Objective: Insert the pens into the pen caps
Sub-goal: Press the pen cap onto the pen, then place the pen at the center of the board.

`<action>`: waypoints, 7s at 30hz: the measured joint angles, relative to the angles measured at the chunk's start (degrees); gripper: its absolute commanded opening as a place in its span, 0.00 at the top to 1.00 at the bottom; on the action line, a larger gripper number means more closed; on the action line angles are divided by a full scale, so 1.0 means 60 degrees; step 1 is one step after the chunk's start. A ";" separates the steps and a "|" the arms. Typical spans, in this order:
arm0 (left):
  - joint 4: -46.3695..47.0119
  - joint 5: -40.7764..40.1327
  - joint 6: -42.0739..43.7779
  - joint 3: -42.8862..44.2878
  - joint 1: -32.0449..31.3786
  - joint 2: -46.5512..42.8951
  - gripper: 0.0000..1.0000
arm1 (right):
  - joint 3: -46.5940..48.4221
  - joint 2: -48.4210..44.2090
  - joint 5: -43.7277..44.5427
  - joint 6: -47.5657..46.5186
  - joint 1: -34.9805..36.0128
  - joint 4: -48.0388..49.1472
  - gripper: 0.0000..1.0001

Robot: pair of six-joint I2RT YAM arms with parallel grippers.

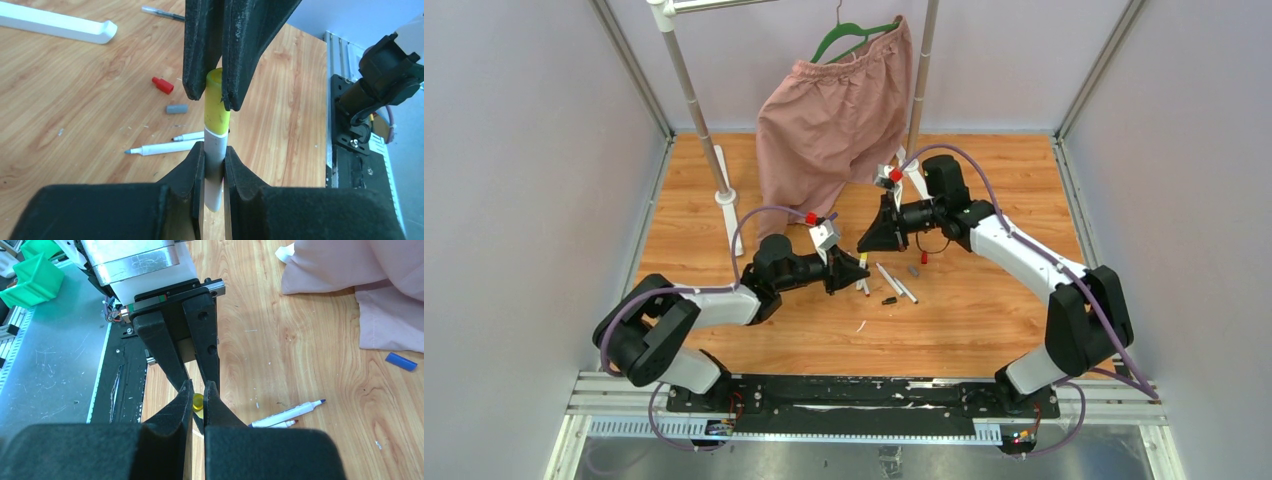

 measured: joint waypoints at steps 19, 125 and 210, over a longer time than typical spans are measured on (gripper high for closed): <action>0.1246 -0.1126 0.0364 -0.0382 0.0000 -0.0328 1.00 | 0.0124 -0.0124 -0.0066 0.0372 0.0004 0.0947 1.00; 0.4911 0.0353 -0.1297 -0.0484 0.0240 -0.1581 1.00 | -0.1020 -0.3315 -0.1606 -0.4029 -0.1067 -0.3625 0.26; 0.5224 -0.1818 0.3089 -0.1432 -0.3931 0.0441 1.00 | -0.1647 -0.1056 -0.2412 -1.5424 -0.0346 -0.9012 0.83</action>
